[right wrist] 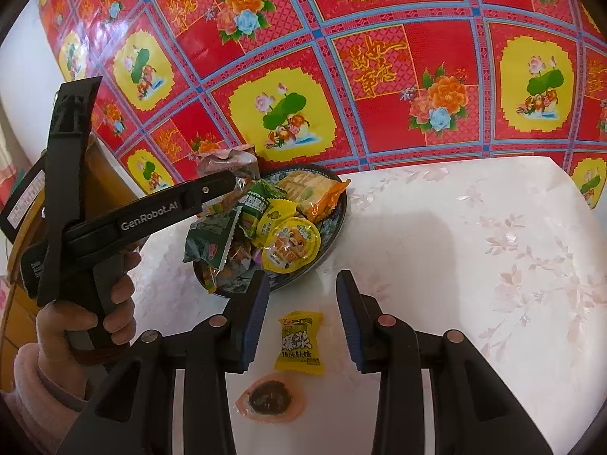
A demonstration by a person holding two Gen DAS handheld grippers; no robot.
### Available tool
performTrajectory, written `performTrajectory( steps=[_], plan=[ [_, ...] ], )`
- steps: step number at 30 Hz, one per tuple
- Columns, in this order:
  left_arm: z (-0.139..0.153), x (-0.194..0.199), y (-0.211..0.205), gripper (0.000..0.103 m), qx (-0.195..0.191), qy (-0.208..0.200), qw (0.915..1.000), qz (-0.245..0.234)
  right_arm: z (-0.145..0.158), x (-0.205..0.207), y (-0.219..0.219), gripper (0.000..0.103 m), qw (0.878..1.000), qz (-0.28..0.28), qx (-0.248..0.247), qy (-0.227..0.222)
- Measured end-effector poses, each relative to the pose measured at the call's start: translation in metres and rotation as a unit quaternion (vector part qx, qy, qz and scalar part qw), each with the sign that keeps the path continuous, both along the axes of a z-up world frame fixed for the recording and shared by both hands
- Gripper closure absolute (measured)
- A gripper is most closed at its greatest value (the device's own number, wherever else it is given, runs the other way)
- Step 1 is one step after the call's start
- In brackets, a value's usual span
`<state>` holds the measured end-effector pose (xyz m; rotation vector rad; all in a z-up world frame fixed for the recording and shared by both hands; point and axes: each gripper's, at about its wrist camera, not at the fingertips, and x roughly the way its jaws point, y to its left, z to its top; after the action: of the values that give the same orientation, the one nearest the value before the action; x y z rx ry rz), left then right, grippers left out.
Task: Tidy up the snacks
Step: 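Carry the clear packet onto the plate with the left gripper while the right gripper places the jelly cup there, then withdraw both grippers from the plate toward the last loose snacks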
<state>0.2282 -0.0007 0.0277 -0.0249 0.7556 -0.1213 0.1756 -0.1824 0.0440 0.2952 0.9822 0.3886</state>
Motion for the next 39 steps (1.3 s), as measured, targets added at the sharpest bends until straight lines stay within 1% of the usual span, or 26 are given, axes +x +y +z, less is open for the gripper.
performTrajectory(
  steps=[4,10,15,21,31,34,39],
  plan=[
    [0.005,-0.007,0.002,0.042,-0.005,0.000,1.0000,0.000,0.002,-0.003,-0.002,0.065,1.000,-0.004,0.001,-0.002],
    [0.009,-0.025,0.004,0.042,-0.026,0.007,0.9996,-0.003,0.005,-0.008,-0.005,0.065,1.000,-0.003,0.008,-0.002],
    [0.009,-0.042,0.003,0.042,-0.026,0.012,0.9996,-0.002,0.010,-0.014,-0.005,0.065,1.000,-0.001,0.005,-0.006],
    [0.010,-0.062,0.005,0.042,-0.038,0.018,0.9991,0.002,0.015,-0.026,-0.003,0.065,1.000,0.005,-0.005,-0.008],
    [0.001,-0.090,0.003,0.042,-0.036,0.040,0.9986,-0.005,0.020,-0.045,-0.006,0.065,1.000,0.002,-0.018,-0.006],
    [-0.004,-0.097,0.001,0.042,-0.031,0.047,0.9984,-0.008,0.018,-0.052,-0.009,0.065,1.000,0.001,-0.023,-0.002],
    [-0.013,-0.105,-0.004,0.042,-0.035,0.064,0.9972,-0.019,0.012,-0.061,-0.016,0.065,1.000,-0.006,-0.025,0.007]
  ],
)
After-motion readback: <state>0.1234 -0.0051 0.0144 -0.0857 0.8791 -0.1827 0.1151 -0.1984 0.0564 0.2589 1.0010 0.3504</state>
